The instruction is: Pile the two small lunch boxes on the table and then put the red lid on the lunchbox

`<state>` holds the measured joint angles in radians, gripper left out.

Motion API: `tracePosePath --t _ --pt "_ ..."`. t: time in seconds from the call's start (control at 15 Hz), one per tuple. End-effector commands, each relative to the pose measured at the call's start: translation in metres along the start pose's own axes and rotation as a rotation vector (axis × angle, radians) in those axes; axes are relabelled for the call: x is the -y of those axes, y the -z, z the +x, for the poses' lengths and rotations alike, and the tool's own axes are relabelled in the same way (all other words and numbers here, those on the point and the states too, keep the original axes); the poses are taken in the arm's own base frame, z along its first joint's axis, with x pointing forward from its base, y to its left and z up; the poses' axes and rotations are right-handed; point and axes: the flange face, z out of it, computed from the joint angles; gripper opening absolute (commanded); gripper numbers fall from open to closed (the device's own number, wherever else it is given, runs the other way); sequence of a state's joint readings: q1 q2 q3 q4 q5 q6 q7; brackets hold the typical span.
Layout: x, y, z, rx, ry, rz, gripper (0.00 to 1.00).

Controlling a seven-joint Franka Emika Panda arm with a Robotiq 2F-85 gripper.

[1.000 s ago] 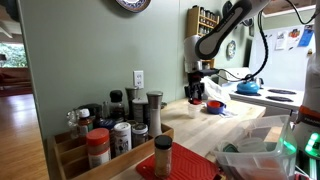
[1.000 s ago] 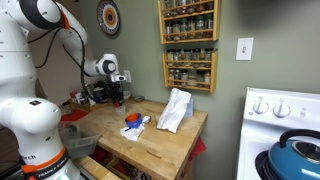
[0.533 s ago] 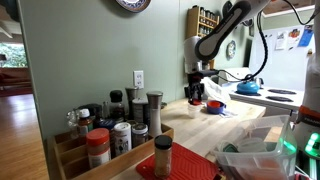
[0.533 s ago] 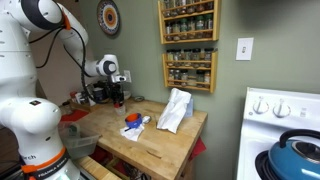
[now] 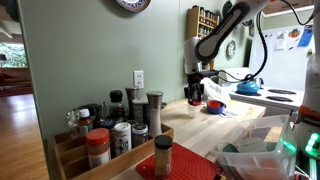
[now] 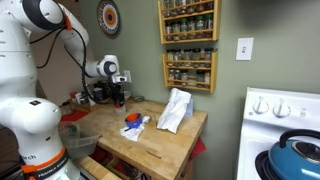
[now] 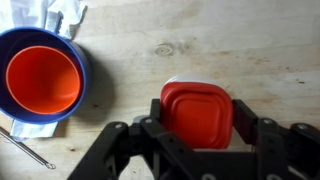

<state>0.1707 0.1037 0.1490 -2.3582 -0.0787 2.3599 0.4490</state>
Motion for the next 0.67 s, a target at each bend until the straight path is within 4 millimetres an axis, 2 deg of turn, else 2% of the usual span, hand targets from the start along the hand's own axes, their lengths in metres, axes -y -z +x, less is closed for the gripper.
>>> tracePosePath --t 0.0,0.6 --pt "-0.002 -0.0061 0.0022 0.012 0.003 0.001 0.46" --pt "-0.0018 -0.0116 0.002 0.022 0.0 0.005 0.46"
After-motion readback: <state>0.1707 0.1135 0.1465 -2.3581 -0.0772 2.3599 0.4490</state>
